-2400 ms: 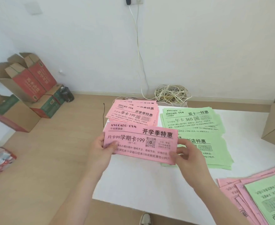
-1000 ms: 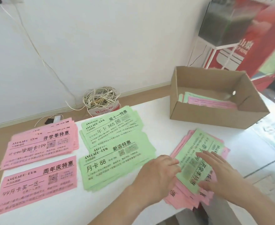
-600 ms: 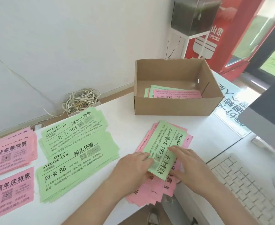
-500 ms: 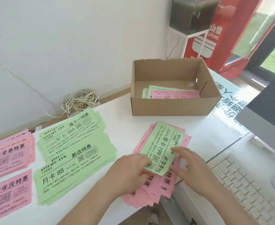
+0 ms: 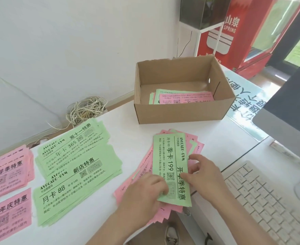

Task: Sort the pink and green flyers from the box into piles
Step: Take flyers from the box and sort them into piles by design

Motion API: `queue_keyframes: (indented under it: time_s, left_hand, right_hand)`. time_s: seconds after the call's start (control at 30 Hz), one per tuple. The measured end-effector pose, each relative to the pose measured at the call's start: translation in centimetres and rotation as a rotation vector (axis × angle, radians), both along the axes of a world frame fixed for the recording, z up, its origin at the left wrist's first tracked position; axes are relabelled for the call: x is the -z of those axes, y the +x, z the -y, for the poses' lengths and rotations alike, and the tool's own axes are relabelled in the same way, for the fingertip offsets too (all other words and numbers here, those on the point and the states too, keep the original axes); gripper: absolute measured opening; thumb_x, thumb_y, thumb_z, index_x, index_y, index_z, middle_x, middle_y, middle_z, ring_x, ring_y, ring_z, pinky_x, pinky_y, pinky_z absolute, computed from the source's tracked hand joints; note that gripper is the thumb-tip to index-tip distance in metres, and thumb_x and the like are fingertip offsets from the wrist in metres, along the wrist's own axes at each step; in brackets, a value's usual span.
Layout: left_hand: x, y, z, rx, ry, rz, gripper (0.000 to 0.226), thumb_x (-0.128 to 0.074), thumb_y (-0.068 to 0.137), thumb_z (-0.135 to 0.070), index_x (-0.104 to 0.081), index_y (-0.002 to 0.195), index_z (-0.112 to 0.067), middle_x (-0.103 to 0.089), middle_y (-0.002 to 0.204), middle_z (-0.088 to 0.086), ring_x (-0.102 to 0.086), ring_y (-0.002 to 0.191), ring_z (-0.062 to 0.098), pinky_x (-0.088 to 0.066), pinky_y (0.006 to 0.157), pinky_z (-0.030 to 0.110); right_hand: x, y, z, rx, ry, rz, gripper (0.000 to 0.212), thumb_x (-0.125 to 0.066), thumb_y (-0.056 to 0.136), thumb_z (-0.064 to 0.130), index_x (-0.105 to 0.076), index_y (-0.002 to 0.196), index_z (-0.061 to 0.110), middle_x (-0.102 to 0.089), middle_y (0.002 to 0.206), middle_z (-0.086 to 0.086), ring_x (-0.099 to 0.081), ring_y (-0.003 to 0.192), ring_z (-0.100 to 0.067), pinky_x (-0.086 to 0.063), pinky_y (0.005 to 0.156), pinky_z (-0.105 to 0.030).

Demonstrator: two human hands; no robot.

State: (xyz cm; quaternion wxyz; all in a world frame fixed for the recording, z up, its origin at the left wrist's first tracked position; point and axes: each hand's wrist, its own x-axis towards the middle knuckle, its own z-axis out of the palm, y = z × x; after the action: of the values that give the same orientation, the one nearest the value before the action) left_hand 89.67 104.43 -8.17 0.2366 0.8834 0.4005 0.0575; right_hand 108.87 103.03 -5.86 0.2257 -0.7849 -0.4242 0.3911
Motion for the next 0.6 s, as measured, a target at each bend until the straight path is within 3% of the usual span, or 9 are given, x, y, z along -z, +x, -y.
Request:
queue_keyframes:
  time_s: [0.03,0.1,0.17,0.23,0.33,0.43,0.6]
  left_hand:
    - [-0.1,-0.1,0.0,-0.009,-0.107,-0.034,0.021,-0.066,0.079,-0.037,-0.060,0.099,-0.034,-0.053,0.117,-0.022,-0.043,0.110,0.002,-0.045,0.090,0.029]
    - [-0.9,-0.3,-0.2,-0.053,-0.252,0.009,0.045,-0.069,0.076,-0.056,-0.061,0.115,-0.035,-0.044,0.129,-0.025,-0.034,0.120,-0.006,-0.030,0.107,0.022]
    - [-2.0,-0.1,-1.5,-0.138,-0.162,0.095,0.054,-0.066,0.080,-0.054,-0.053,0.128,-0.035,-0.039,0.135,-0.025,-0.028,0.125,-0.009,-0.018,0.114,0.018]
    - [-2.6,0.6,-4.0,-0.230,-0.005,0.101,0.066,-0.066,0.083,-0.047,-0.038,0.142,-0.034,-0.030,0.147,-0.019,-0.021,0.135,-0.002,-0.009,0.114,0.017]
    - [-2.7,2.3,-7.9,-0.275,-0.002,0.054,0.089,-0.072,0.080,-0.041,-0.019,0.150,-0.028,-0.021,0.155,-0.010,-0.018,0.141,0.008,-0.014,0.115,0.026]
    - [-2.0,3.3,-9.4,-0.301,-0.033,0.024,0.087,-0.073,0.079,-0.041,-0.025,0.149,-0.023,-0.034,0.150,-0.006,-0.028,0.136,0.012,-0.024,0.112,0.028]
    - [-0.7,2.8,-8.3,-0.350,0.226,0.042,0.078,-0.065,0.084,-0.048,-0.029,0.148,-0.021,-0.039,0.142,-0.004,-0.030,0.131,0.014,-0.031,0.105,0.027]
  right_hand:
    - [-0.1,0.1,0.0,-0.008,0.006,0.015,0.043,-0.073,0.078,0.017,-0.058,0.118,0.024,-0.066,0.078,0.010,-0.064,0.080,-0.009,-0.049,0.074,-0.029]
    - [-0.5,0.4,0.1,-0.027,0.043,0.048,0.027,-0.069,0.081,0.014,-0.066,0.104,0.027,-0.065,0.077,0.014,-0.063,0.077,-0.005,-0.048,0.072,-0.027]
    - [-0.7,0.8,0.1,-0.057,0.083,0.094,0.025,-0.065,0.084,0.011,-0.065,0.083,0.036,-0.063,0.074,0.019,-0.060,0.074,-0.004,-0.049,0.072,-0.027]
    - [-0.8,1.2,-0.1,-0.097,0.106,0.163,0.024,-0.062,0.086,0.011,-0.067,0.083,0.034,-0.060,0.073,0.022,-0.058,0.074,-0.005,-0.047,0.072,-0.028]
    - [-0.6,1.4,-0.5,-0.130,0.127,0.228,0.018,-0.059,0.088,0.013,-0.069,0.090,0.029,-0.060,0.076,0.021,-0.057,0.075,-0.004,-0.045,0.068,-0.027]
    - [-0.6,1.8,-0.9,-0.147,0.138,0.249,0.017,-0.059,0.088,0.012,-0.067,0.086,0.028,-0.062,0.076,0.018,-0.057,0.075,-0.006,-0.044,0.067,-0.027]
    - [-0.4,3.3,-2.8,-0.151,0.121,0.244,0.023,-0.055,0.086,0.007,-0.063,0.081,0.028,-0.062,0.077,0.015,-0.059,0.078,-0.012,-0.051,0.073,-0.033]
